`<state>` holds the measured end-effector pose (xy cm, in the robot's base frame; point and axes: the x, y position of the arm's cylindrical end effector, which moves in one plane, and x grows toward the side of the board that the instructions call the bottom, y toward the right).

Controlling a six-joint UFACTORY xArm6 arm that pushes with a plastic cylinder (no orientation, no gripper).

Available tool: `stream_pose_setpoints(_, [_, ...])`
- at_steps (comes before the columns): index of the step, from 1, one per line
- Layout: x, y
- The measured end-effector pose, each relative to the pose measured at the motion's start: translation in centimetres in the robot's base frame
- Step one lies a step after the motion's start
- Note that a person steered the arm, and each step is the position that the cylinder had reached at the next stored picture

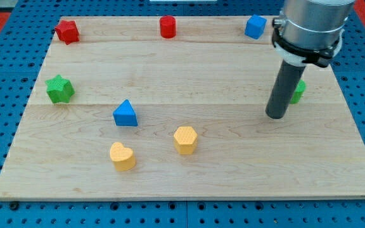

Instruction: Move the green circle towards the bottom right of the board

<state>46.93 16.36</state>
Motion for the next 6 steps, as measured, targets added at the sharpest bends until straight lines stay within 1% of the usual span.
stream_pose_setpoints(1, [0.2,1.6])
stream_pose_setpoints(2, [0.9,4.9])
stream_pose_setpoints(3, [0.9,6.8])
stream_pose_setpoints(4, [-2.1,6.3])
stream_pose_setpoints(5, [-8.0,8.7])
stream_pose_setpoints(6, [-9.7,2.8])
